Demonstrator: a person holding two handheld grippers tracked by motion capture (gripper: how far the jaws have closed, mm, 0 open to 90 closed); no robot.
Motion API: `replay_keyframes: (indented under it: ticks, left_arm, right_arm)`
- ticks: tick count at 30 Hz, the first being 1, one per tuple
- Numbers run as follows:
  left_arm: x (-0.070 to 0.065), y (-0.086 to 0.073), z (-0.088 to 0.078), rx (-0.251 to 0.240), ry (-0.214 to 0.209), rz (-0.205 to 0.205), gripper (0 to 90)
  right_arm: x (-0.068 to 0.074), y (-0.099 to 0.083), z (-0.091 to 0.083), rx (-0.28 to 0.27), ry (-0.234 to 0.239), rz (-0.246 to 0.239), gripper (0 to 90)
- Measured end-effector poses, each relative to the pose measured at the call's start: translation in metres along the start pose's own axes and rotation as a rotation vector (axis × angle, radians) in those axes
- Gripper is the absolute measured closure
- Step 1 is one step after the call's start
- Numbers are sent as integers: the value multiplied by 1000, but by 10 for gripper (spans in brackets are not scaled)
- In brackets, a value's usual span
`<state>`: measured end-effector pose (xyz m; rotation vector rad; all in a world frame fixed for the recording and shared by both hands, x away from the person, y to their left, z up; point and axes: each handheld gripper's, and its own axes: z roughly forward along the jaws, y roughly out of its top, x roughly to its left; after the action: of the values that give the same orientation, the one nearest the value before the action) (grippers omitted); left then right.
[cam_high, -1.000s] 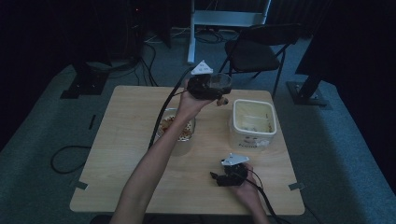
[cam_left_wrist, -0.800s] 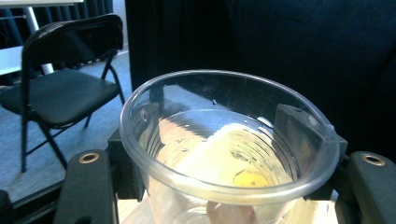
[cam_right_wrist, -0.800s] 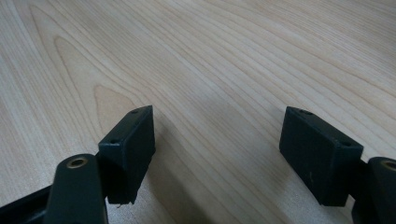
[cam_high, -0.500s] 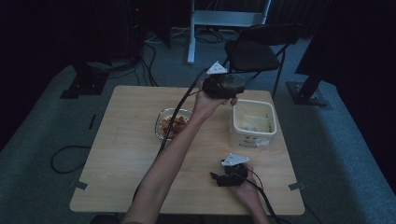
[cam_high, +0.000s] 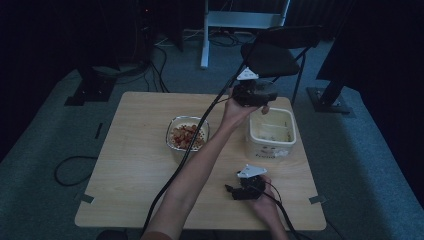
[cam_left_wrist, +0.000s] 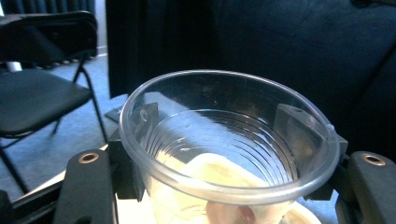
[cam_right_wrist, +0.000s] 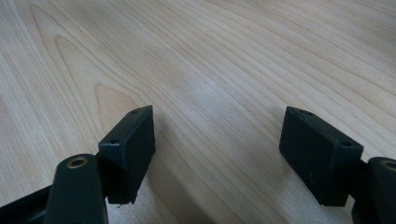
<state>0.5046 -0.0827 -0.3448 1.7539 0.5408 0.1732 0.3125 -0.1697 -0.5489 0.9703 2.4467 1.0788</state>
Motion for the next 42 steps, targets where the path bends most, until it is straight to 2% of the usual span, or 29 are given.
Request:
replay_keyframes:
  ticks: [1,2,4,5,9,10,11,18,20,23,25,29,31,35,37,40,42]
  left_arm:
    - [-1,0,2,-8,-21,-5,267]
    - [-2,1,4,-11,-13,-9,187]
    - [-3,0,8,-9,-36,-21,145]
    - [-3,0,9,-12,-28,-23,110]
    - [-2,-3,14,-9,-32,-40,108]
    - [-2,-3,15,-6,-8,-33,108]
    - [-2,-3,16,-3,-5,-33,109]
    - [-3,-7,21,14,13,-27,130]
    - [-6,-6,18,11,-5,-16,132]
    - [-15,-1,9,1,-55,17,134]
    - [-20,2,2,-5,-68,29,134]
    - [-28,0,-4,27,-99,34,154]
    - [-31,-6,-4,50,-104,62,155]
    - [-28,-14,-5,71,-83,56,244]
    - [-26,-18,-7,88,-88,64,345]
    - [-25,-21,-10,101,-99,90,392]
    - [-25,-22,-13,106,-107,99,394]
  right_arm:
    - [0,0,0,0,0,0,263]
    - [0,0,0,1,-1,0,263]
    - [0,0,0,0,-1,1,263]
    - [0,0,0,0,-1,1,263]
    - [1,0,-1,1,-1,2,263]
    - [1,0,-1,1,-1,2,263]
    - [1,-1,-1,1,0,1,263]
    - [1,-1,-1,-1,-1,-1,263]
    - [1,-1,-1,-1,-2,-1,263]
    - [1,-1,-1,0,-1,-1,263]
    - [1,-1,-1,-1,-2,-2,263]
    - [2,-1,-1,-1,-6,2,263]
    - [2,-1,-1,-1,-7,-1,263]
    - [2,-1,-1,-2,-7,2,263]
    - [2,-1,-1,-2,-7,3,263]
    - [2,-1,-1,-1,-6,5,263]
    - [2,-1,-1,-2,-5,3,263]
